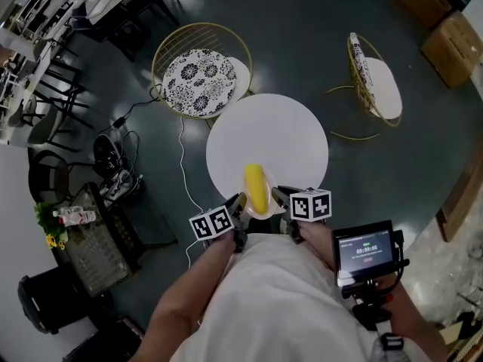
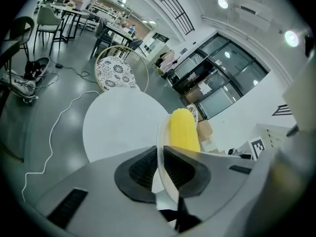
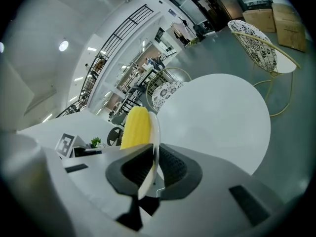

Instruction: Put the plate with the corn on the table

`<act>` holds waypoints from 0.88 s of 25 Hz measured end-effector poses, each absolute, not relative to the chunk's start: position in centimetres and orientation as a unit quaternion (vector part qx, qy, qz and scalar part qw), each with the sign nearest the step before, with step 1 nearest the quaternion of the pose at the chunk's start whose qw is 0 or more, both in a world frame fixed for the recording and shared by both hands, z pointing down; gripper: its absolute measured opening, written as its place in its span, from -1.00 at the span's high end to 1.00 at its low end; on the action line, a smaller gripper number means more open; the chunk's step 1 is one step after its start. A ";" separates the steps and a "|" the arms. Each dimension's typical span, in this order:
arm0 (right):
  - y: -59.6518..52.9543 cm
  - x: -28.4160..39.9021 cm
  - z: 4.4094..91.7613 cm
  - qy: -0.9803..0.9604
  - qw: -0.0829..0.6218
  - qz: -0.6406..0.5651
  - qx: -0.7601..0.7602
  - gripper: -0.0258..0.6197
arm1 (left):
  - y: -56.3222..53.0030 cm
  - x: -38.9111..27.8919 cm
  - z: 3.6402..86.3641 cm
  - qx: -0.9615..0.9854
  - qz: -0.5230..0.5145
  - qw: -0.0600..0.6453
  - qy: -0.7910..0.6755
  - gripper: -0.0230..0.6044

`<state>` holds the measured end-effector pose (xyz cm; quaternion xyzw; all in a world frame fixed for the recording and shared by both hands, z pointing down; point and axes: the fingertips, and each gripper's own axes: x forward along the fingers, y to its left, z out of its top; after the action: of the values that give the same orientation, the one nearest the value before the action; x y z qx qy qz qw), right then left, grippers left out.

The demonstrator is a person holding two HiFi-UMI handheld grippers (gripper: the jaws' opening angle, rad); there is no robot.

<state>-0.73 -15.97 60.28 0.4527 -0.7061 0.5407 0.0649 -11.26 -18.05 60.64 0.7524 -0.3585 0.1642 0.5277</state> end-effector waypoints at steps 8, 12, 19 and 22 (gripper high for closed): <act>-19.4 -1.3 64.0 -0.683 0.055 0.556 0.470 0.78 | -22.3 -11.8 64.3 0.763 0.200 0.515 -0.336 0.78; -20.4 -1.3 65.4 -0.672 0.040 0.561 0.481 0.78 | -23.5 -11.5 65.5 0.766 0.213 0.515 -0.321 0.78; -22.0 -1.6 68.6 -0.645 0.030 0.567 0.510 0.78 | -25.9 -11.7 68.5 0.772 0.248 0.509 -0.288 0.78; -23.0 -1.2 69.5 -0.640 0.038 0.564 0.520 0.78 | -27.2 -11.3 69.3 0.775 0.245 0.511 -0.280 0.78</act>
<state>-1.17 -22.98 69.46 0.5198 -0.6404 0.5641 0.0378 -11.26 -27.21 69.33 0.7753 -0.2795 0.2453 0.5105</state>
